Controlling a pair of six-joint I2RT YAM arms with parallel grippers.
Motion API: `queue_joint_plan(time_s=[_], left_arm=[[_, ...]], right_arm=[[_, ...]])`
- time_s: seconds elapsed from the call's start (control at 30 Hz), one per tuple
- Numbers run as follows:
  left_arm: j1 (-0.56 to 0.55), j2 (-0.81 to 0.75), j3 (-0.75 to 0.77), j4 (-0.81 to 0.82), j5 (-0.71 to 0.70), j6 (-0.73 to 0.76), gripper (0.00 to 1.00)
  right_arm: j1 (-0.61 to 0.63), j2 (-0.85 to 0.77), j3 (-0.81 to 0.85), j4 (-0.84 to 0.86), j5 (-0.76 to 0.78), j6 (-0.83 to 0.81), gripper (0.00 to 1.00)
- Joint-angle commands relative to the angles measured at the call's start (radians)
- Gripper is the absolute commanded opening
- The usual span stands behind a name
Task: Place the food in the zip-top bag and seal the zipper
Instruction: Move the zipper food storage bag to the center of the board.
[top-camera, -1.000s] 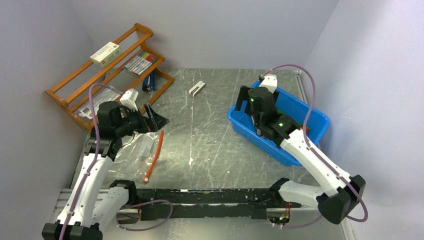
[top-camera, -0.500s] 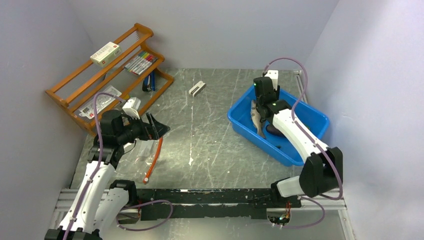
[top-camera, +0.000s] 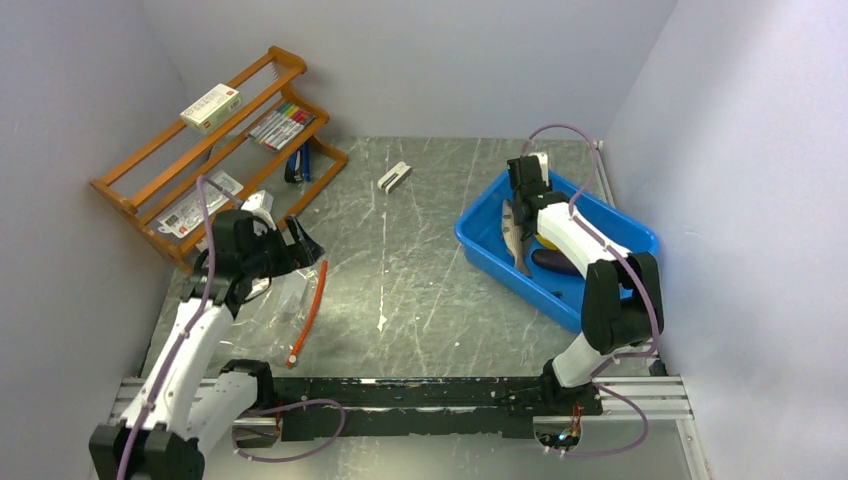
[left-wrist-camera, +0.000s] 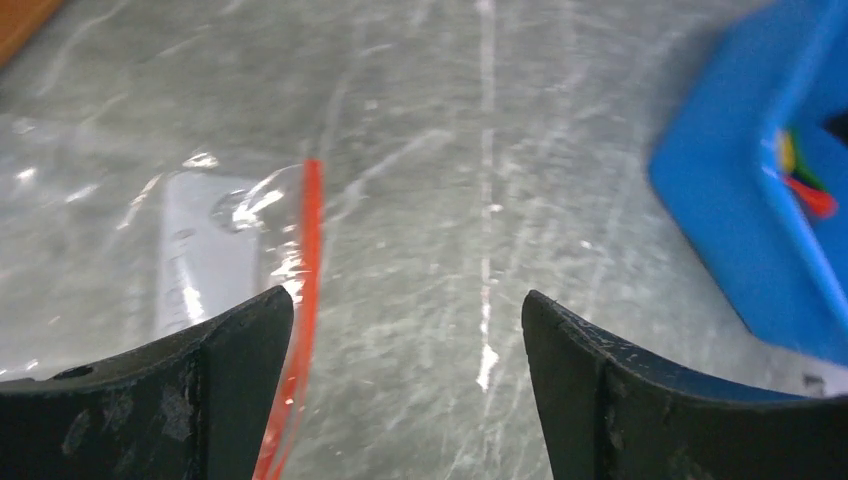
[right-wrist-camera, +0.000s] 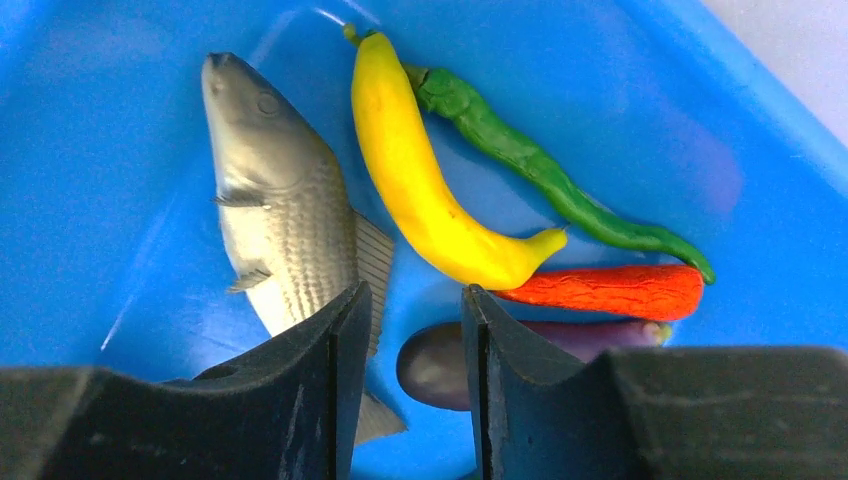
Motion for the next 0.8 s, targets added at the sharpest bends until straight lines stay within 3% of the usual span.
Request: queue_joint_plan(time_s=[0.0,0.17,0.37,0.5,0.67,0.77], left_arm=[[-0.007,0.141,0.143,-0.19,-0.269,-0.036,0.81],[-0.097,0.271,0.222,-0.265,-0.415,-0.035,0.8],[-0.272,0.482,0.212,-0.319,-0.517,-0.137,0.85],[-0.332,0.598,0.221,-0.314,-0.577,-0.166,0.86],[-0.38,0.757,0.279,-0.34,-0.669,-0.182,0.8],[-0.393,0.824,0.302,-0.358,-0.712,-0.193,0.76]], right_arm=[[-0.005,-0.062,-0.003,0.029,-0.04,0.01,0.39],[-0.005,-0.146,0.001,0.036,-0.116,0.048,0.46],[-0.005,-0.299,-0.001,0.079,-0.304,0.11,0.65],[-0.005,-0.423,-0.042,0.13,-0.434,0.132,0.78],[-0.003,-0.564,-0.082,0.161,-0.506,0.145,0.87],[-0.004,-0.607,-0.084,0.145,-0.508,0.134,0.99]])
